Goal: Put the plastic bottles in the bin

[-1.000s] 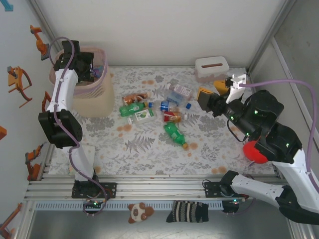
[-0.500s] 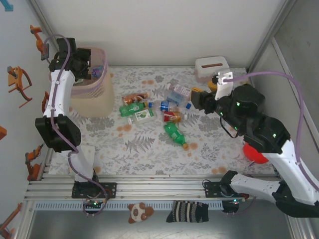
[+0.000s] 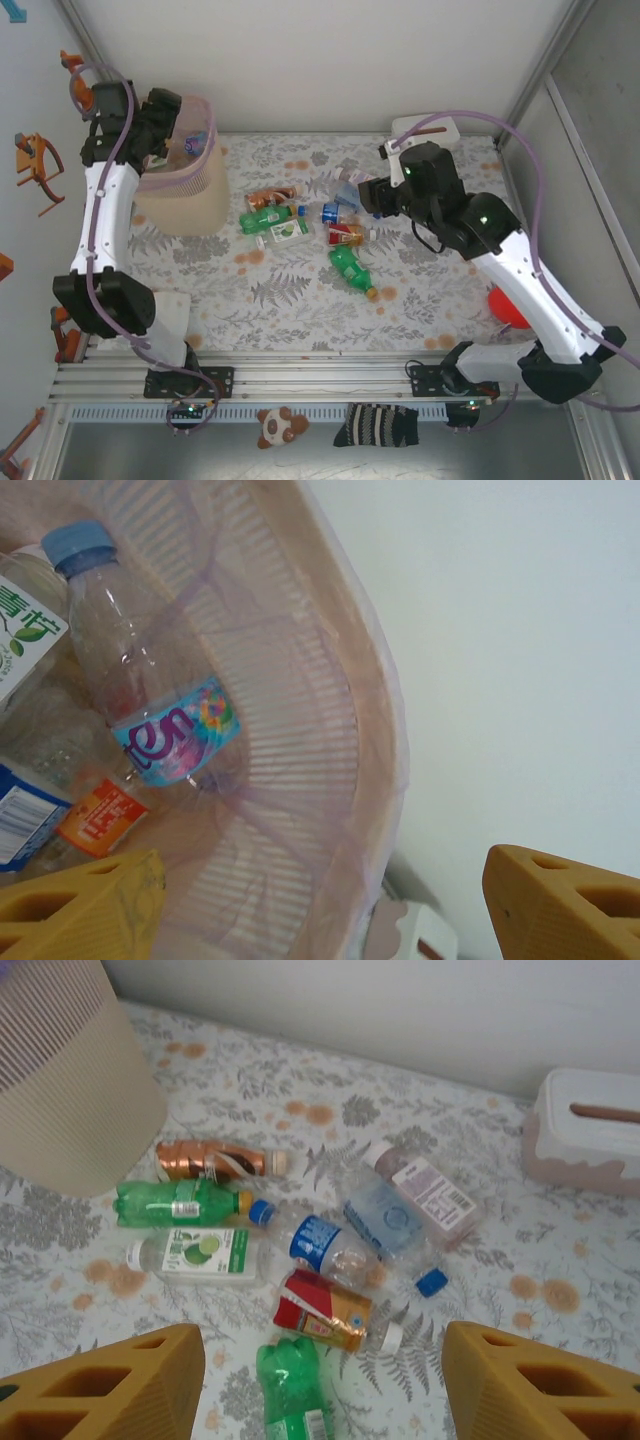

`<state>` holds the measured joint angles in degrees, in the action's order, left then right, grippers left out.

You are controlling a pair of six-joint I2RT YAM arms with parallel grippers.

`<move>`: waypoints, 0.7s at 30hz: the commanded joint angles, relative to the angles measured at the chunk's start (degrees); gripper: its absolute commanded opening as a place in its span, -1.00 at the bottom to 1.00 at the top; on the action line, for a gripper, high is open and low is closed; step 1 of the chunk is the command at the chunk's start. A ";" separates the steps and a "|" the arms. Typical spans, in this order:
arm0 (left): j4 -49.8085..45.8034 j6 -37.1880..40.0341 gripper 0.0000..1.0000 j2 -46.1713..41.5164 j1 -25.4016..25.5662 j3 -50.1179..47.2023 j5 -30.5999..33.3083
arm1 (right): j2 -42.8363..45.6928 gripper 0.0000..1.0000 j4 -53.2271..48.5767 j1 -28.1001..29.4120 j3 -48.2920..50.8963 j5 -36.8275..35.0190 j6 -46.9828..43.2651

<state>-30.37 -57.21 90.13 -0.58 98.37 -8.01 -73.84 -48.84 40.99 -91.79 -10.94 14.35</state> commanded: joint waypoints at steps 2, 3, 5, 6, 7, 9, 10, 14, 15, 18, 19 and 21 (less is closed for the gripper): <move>3.15 9.24 0.63 -4.89 -0.21 -3.59 -3.69 | -2.66 0.23 -3.07 -1.18 -1.04 3.42 1.35; 3.12 10.19 0.63 -5.69 -0.21 -4.22 -4.47 | -3.56 0.22 -3.43 -1.27 -0.93 3.65 1.26; 3.12 11.92 0.63 -7.12 -0.31 -5.46 -6.12 | -5.48 0.18 -4.16 -1.24 -0.53 4.00 1.24; 3.13 12.75 0.63 -7.86 -0.30 -6.27 -7.08 | -6.58 0.17 -4.51 -1.26 -0.45 4.52 1.19; 3.38 13.30 0.63 -8.53 -0.30 -7.00 -7.79 | -7.50 0.15 -4.82 -1.26 -0.26 5.12 1.16; 3.90 14.28 0.62 -10.18 -0.30 -8.77 -9.18 | -9.92 0.14 -5.01 -1.26 0.33 6.71 1.11; 4.67 14.61 0.63 -11.06 -0.30 -9.79 -9.83 | -10.99 0.13 -5.15 -1.27 0.59 7.32 0.95; 11.24 15.15 0.63 -15.12 -0.51 -15.85 -15.98 | -15.90 0.10 -6.35 -1.16 1.67 9.40 0.21; 12.27 15.12 0.63 -16.07 -0.48 -17.26 -17.06 | -16.95 0.10 -6.46 -1.17 2.22 9.68 -0.02; 13.46 15.28 0.63 -18.08 -0.48 -19.42 -19.68 | -19.77 0.09 -6.79 -0.99 3.33 9.70 -0.03; 13.37 15.36 0.63 -18.59 -0.49 -19.98 -20.25 | -20.66 0.09 -6.93 -0.78 3.77 9.87 -0.18; 12.64 15.54 0.63 -19.42 -0.52 -20.56 -20.90 | -21.98 0.09 -7.14 -0.32 5.27 9.97 -0.39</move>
<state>-20.47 -43.62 72.82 -0.80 78.59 -24.93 -94.87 -53.76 40.05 -88.12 -1.96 14.74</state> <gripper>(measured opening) 0.814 0.547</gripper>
